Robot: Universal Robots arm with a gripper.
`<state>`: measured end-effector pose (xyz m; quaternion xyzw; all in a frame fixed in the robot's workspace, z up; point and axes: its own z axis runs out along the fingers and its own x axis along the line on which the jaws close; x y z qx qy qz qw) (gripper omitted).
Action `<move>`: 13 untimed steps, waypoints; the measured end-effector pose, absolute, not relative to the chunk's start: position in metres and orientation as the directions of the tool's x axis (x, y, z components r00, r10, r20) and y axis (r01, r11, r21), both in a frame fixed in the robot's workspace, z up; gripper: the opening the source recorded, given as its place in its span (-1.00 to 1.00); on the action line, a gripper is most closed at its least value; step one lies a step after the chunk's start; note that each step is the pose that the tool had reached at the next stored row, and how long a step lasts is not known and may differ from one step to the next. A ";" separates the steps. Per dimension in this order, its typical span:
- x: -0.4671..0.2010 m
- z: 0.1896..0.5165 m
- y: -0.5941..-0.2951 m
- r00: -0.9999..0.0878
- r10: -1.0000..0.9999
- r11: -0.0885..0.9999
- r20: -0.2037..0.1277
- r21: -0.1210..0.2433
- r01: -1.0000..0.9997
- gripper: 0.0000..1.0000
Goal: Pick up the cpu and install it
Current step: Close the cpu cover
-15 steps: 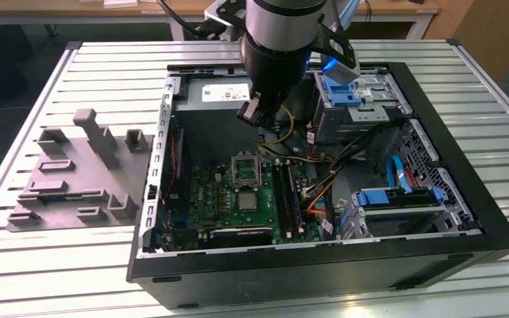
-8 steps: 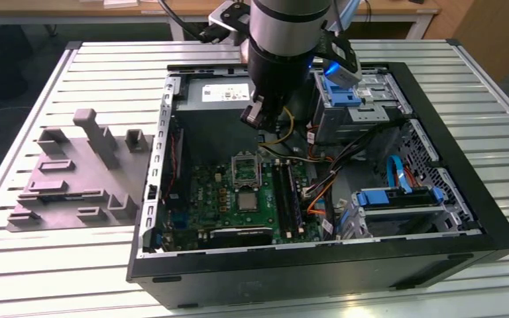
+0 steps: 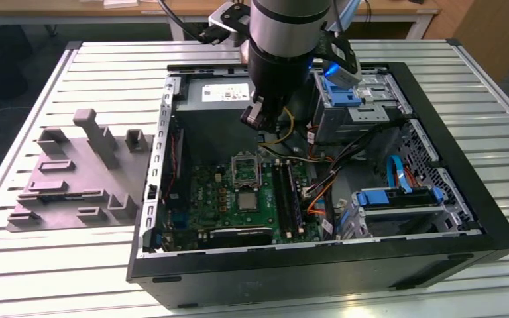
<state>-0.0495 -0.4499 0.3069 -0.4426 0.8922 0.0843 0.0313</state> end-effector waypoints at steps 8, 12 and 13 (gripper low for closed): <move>-0.049 0.306 -0.450 -0.606 -0.784 0.594 -0.131 0.123 -0.795 -0.79; -0.049 0.301 -0.452 -0.606 -0.785 0.594 -0.131 0.123 -0.795 -0.79; -0.049 0.299 -0.453 -0.606 -0.784 0.594 -0.131 0.123 -0.795 -0.79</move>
